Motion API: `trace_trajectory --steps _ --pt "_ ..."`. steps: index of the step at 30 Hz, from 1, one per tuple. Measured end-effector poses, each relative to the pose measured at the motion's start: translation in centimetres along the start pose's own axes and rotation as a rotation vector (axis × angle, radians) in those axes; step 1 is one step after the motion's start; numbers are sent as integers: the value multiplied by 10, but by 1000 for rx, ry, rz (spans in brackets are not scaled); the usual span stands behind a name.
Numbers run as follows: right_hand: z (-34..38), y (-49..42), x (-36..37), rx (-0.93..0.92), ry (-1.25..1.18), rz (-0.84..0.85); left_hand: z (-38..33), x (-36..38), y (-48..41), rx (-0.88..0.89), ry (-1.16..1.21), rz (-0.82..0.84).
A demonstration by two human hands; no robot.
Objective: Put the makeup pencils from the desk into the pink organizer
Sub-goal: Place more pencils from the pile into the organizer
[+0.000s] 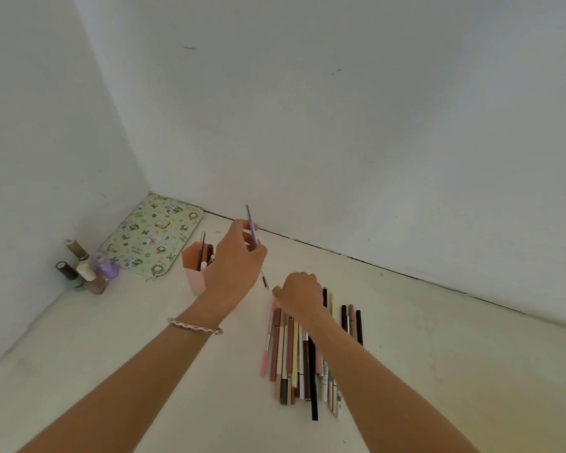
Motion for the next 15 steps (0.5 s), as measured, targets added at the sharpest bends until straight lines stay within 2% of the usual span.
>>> trace_trajectory --steps 2,5,8,11,13,15 --pt "4 -1 15 29 114 14 -5 -5 2 29 78 4" --pt "8 -5 26 35 83 16 -16 -18 10 101 36 -16" --pt "8 -8 4 12 -294 -44 -18 -54 8 119 77 -93" --pt "8 -7 -42 -60 -768 -150 -5 -108 1 146 66 -305" --pt "12 1 -72 -125 -952 -255 1 -128 3 187 -14 -398" --pt "23 10 -92 -202 -1063 -344 10 -129 4 201 -96 -384"
Point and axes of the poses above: each hand's wrist, its own y-axis away from the middle knuckle, its own x-axis out of the palm, z = x × y, the point moved 9 cm from there along -y, towards the middle knuckle, and after that the axes turned 11 degrees about z, right-handed, at the moved point
